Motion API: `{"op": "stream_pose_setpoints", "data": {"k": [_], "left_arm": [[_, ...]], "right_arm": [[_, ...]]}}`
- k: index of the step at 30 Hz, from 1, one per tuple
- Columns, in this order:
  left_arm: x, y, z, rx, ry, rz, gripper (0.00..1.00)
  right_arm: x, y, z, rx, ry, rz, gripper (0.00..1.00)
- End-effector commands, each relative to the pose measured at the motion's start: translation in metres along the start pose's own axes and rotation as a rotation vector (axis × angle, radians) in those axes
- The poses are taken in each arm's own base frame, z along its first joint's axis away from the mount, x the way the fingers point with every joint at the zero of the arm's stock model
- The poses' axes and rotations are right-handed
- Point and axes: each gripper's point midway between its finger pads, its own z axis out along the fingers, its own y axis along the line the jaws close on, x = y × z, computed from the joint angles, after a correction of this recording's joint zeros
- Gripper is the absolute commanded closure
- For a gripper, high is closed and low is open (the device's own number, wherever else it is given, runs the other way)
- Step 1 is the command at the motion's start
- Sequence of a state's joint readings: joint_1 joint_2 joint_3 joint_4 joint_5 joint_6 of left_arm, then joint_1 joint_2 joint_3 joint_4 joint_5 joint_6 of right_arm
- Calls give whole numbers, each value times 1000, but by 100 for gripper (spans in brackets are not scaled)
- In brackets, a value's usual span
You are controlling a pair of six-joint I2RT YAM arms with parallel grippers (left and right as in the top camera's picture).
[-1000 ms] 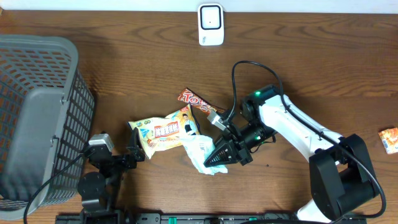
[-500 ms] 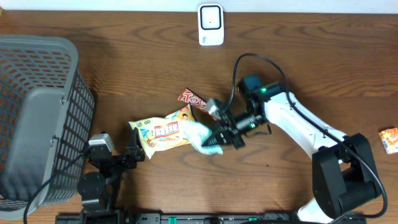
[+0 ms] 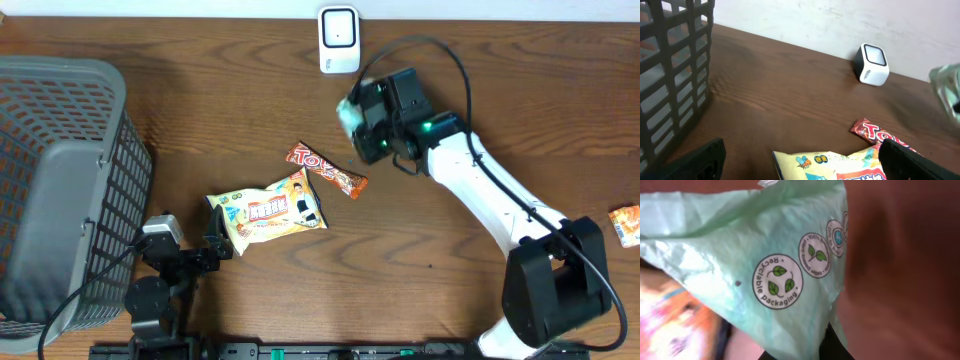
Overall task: Scan the item barcode
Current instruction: 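Hold the wipes pack in front of the scanner, then carry the wipes pack to the right side and release it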
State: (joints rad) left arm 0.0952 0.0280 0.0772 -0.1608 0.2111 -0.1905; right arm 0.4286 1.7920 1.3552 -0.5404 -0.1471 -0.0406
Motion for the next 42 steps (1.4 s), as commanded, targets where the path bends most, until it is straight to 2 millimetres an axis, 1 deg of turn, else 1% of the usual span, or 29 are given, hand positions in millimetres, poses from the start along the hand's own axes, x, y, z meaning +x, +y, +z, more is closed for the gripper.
{"op": "stream_pose_setpoints", "data": {"k": [1, 3, 5, 8, 10, 11, 12, 14, 16, 17, 21, 23, 24, 25, 26, 27, 30, 31, 32, 33, 35, 36, 37, 38, 39, 42], "left_arm": [[13, 2, 2, 1, 31, -13, 2], [13, 2, 2, 1, 31, -13, 2], [13, 2, 2, 1, 31, -13, 2], [13, 2, 2, 1, 31, -13, 2], [13, 2, 2, 1, 31, -13, 2], [13, 2, 2, 1, 31, -13, 2], [13, 2, 2, 1, 31, -13, 2], [13, 2, 2, 1, 31, -13, 2], [13, 2, 2, 1, 31, -13, 2], [13, 2, 2, 1, 31, -13, 2], [13, 2, 2, 1, 31, -13, 2], [13, 2, 2, 1, 31, -13, 2], [13, 2, 2, 1, 31, -13, 2], [13, 2, 2, 1, 31, -13, 2], [13, 2, 2, 1, 31, -13, 2], [13, 2, 2, 1, 31, -13, 2], [13, 2, 2, 1, 31, -13, 2], [13, 2, 2, 1, 31, -13, 2], [13, 2, 2, 1, 31, -13, 2], [13, 2, 2, 1, 31, -13, 2], [13, 2, 2, 1, 31, -13, 2], [13, 2, 2, 1, 31, -13, 2], [13, 2, 2, 1, 31, -13, 2], [13, 2, 2, 1, 31, -13, 2], [13, 2, 2, 1, 31, -13, 2], [13, 2, 2, 1, 31, -13, 2]], "right_arm": [[-25, -42, 10, 231, -9, -90, 99], [-40, -53, 21, 272, -8, -131, 99], [-68, -75, 38, 359, -10, -200, 99], [-94, -90, 56, 426, -15, -271, 99], [-122, -109, 70, 517, -35, -317, 99], [-127, -112, 73, 533, -39, -327, 99], [-140, -122, 81, 584, -51, -346, 99], [-151, -132, 89, 638, -54, -379, 99], [-156, -138, 98, 669, -47, -415, 99], [-158, -142, 104, 698, -40, -440, 99], [-160, -149, 116, 749, -39, -481, 99], [-160, -154, 113, 761, -51, -442, 99], [-162, -160, 101, 811, -57, -388, 99], [-163, -161, 97, 823, -56, -370, 99], [-162, -163, 86, 833, -49, -335, 99], [-160, -165, 80, 829, -37, -312, 99], [-148, -176, 48, 829, 14, -220, 99], [-142, -182, 37, 840, 30, -181, 99], [-132, -192, 22, 855, 59, -124, 99], [-124, -201, 12, 866, 81, -84, 99], [-95, -229, -15, 912, 151, 50, 99], [-83, -241, -24, 935, 178, 100, 99], [-65, -258, -35, 976, 207, 180, 99], [-55, -268, -42, 1003, 219, 234, 99], [-24, -296, -59, 1075, 246, 395, 99], [26, -334, -79, 1155, 245, 692, 99]]}}
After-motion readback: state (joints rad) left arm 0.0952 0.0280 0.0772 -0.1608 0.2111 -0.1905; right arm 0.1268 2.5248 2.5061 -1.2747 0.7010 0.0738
